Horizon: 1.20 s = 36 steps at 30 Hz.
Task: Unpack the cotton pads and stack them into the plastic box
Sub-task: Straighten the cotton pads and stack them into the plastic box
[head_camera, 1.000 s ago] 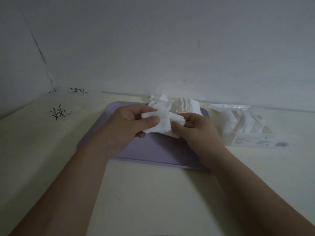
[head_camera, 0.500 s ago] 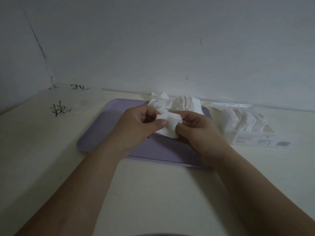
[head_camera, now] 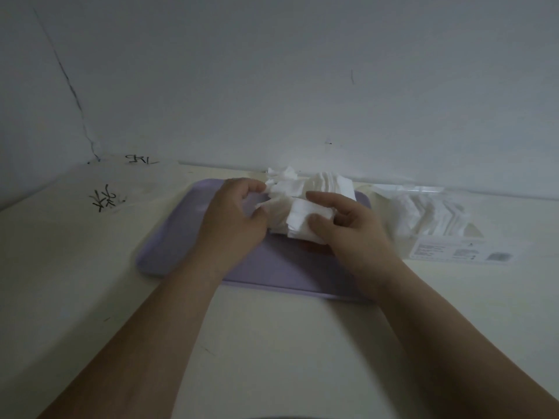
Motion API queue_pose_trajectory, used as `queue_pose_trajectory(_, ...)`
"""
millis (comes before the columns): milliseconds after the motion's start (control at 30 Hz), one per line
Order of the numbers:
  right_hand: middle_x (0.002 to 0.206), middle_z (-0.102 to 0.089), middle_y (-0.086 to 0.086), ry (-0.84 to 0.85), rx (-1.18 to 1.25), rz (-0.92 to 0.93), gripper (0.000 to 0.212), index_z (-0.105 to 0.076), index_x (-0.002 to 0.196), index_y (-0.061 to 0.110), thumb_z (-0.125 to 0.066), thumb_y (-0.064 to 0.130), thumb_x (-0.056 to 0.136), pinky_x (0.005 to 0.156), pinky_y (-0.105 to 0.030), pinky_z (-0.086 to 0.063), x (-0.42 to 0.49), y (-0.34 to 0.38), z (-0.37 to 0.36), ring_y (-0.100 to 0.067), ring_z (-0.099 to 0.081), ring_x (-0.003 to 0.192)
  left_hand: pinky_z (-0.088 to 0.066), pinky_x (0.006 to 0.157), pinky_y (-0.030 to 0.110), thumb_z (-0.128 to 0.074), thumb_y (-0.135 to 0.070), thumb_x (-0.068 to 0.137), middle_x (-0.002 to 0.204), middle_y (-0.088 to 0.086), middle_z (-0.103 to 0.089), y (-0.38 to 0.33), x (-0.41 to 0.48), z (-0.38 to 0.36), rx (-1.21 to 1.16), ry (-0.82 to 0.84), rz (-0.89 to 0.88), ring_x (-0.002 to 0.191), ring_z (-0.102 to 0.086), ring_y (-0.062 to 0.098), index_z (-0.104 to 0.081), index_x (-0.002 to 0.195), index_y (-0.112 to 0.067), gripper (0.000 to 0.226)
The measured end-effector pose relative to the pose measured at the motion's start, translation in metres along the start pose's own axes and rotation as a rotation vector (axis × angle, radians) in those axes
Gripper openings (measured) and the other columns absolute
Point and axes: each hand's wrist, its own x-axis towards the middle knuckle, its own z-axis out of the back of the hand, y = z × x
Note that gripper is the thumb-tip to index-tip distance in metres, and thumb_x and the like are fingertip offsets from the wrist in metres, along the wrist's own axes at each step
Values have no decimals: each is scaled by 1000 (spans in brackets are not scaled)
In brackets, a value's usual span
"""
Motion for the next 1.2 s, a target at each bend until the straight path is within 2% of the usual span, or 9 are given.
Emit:
queue_pose_trajectory(133, 101, -80, -7, -21, -98, 30, 19, -77, 104, 23, -70, 8, 96, 75, -42, -64, 4, -7, 0, -28, -75, 97, -51, 105, 33, -58, -26, 80, 134, -7, -68, 3, 4, -2, 111, 265, 19, 117, -65, 11, -58, 141, -29, 61)
queue_pose_trajectory(367, 99, -80, 2, -51, -218, 78, 23, -76, 110, 24, -74, 27, 87, 87, -45, -65, 8, -15, 1, -21, -76, 100, -58, 95, 43, -63, -41, 81, 106, -17, -77, 4, 3, -6, 84, 282, -27, 101, -72, 6, -74, 114, -37, 36)
queue_pose_trajectory(467, 101, -81, 4, -58, -245, 70, 34, -76, 112, 24, -71, 34, 80, 94, -50, -62, 8, -17, 2, -18, -76, 101, -56, 95, 33, -65, -38, 94, 103, -20, -77, 6, 1, -8, 61, 246, -23, 98, -70, -1, -77, 114, -35, 24)
queue_pose_trajectory(567, 101, -81, 5, -54, -240, 67, 28, -76, 113, 24, -74, 29, 86, 95, -52, -61, 10, -18, 3, -18, -76, 101, -45, 73, 14, -62, -28, 102, 87, -22, -74, 9, 2, -5, 36, 221, 28, 78, -62, -10, -80, 107, -31, 19)
queue_pose_trajectory(633, 102, -81, 5, -46, -245, 69, 25, -76, 114, 24, -74, 25, 89, 96, -51, -61, 10, -18, 3, -17, -75, 102, -41, 63, 13, -60, -23, 103, 74, -18, -68, 5, -1, -3, 29, 208, 35, 65, -55, -5, -78, 94, -32, 23)
queue_pose_trajectory(833, 102, -81, 4, -43, -190, 44, 23, -77, 104, 31, -71, 31, 82, 91, -54, -63, 8, -16, 3, -20, -75, 103, -47, 68, 38, -55, -23, 103, 75, 5, -65, 6, 0, 3, 86, 28, 46, 70, -56, 24, -69, 91, -12, 21)
queue_pose_trajectory(1000, 101, -81, 5, -39, -201, 67, 17, -78, 100, 35, -72, 29, 85, 93, -54, -62, 7, -12, 2, -18, -75, 102, -42, 46, 18, -49, -16, 106, 66, 8, -69, -17, -5, 13, -156, -58, 141, 45, -57, 8, -72, 99, -18, 24)
queue_pose_trajectory(1133, 99, -81, 6, -64, -200, 79, 25, -78, 103, 35, -70, 37, 79, 92, -53, -62, 6, -8, 2, -17, -76, 98, -61, 64, 30, -64, -7, 101, 90, 15, -76, -32, -7, 11, -664, 32, 253, 75, -76, 24, -68, 114, -5, 14)
queue_pose_trajectory(1200, 99, -81, 6, -80, -195, 84, 30, -76, 107, 36, -72, 40, 77, 90, -53, -63, 6, -8, 2, -18, -77, 97, -62, 71, 29, -74, 0, 92, 100, 17, -78, -30, -8, 9, -681, 80, 221, 82, -74, 23, -67, 118, -4, 28)
